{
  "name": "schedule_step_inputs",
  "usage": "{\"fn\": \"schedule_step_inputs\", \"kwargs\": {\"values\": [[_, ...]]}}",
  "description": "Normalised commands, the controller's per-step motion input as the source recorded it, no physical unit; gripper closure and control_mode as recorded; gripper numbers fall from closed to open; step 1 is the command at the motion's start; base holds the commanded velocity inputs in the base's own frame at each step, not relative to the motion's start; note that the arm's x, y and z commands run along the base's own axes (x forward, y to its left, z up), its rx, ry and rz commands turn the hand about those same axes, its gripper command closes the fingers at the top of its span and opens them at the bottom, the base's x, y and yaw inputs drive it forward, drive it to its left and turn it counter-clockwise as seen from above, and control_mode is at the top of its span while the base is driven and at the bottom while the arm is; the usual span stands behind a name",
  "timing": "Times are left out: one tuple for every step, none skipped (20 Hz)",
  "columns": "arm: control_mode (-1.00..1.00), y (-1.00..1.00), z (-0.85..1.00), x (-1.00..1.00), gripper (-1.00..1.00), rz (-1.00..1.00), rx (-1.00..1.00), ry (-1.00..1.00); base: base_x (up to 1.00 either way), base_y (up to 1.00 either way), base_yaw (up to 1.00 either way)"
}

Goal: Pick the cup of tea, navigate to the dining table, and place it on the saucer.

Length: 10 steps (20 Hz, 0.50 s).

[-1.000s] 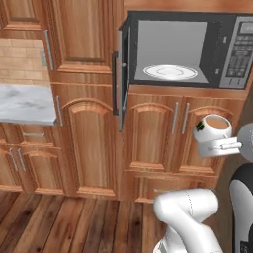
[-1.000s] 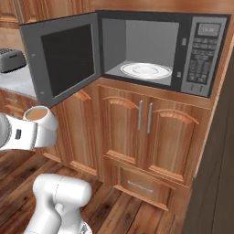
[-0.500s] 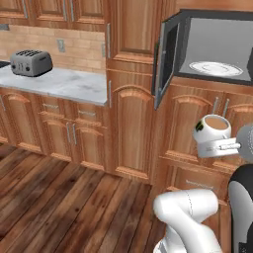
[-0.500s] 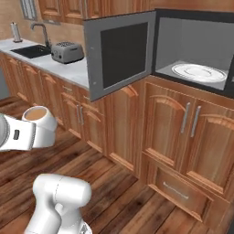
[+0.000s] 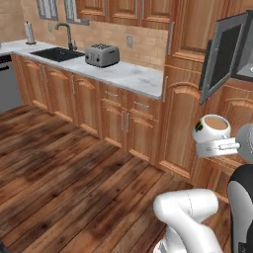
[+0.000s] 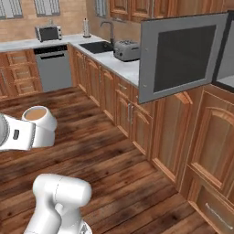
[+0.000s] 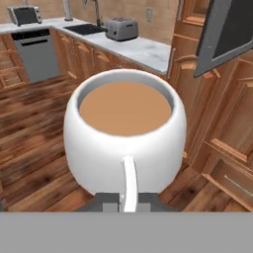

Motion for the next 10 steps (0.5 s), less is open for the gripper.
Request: {"fn": "schedule_step_inputs", "kwargs": {"values": [[1.00, 0.00, 0.00, 0.00, 1.00, 0.00, 0.00, 0.00, -0.26, 0.21, 0.52], [1.00, 0.00, 0.00, 0.00, 1.00, 0.00, 0.00, 0.00, -0.24, 0.21, 0.52], [1.00, 0.00, 0.00, 0.00, 1.00, 0.00, 0.00, 0.00, -0.21, 0.21, 0.52], [1.00, 0.00, 0.00, 0.00, 1.00, 0.00, 0.00, 0.00, -0.20, 0.22, 0.51], [1.00, 0.00, 0.00, 0.00, 1.00, 0.00, 0.00, 0.00, -0.20, 0.21, 0.52], [1.00, 0.00, 0.00, 0.00, 1.00, 0.00, 0.00, 0.00, -0.20, 0.20, 0.52], [1.00, 0.00, 0.00, 0.00, 1.00, 0.00, 0.00, 0.00, -0.20, 0.19, 0.52], [1.00, 0.00, 0.00, 0.00, 1.00, 0.00, 0.00, 0.00, -0.21, 0.18, 0.52], [1.00, 0.00, 0.00, 0.00, 1.00, 0.00, 0.00, 0.00, -0.21, 0.17, 0.53], [1.00, 0.00, 0.00, 0.00, 1.00, 0.00, 0.00, 0.00, -0.21, 0.17, 0.53]]}}
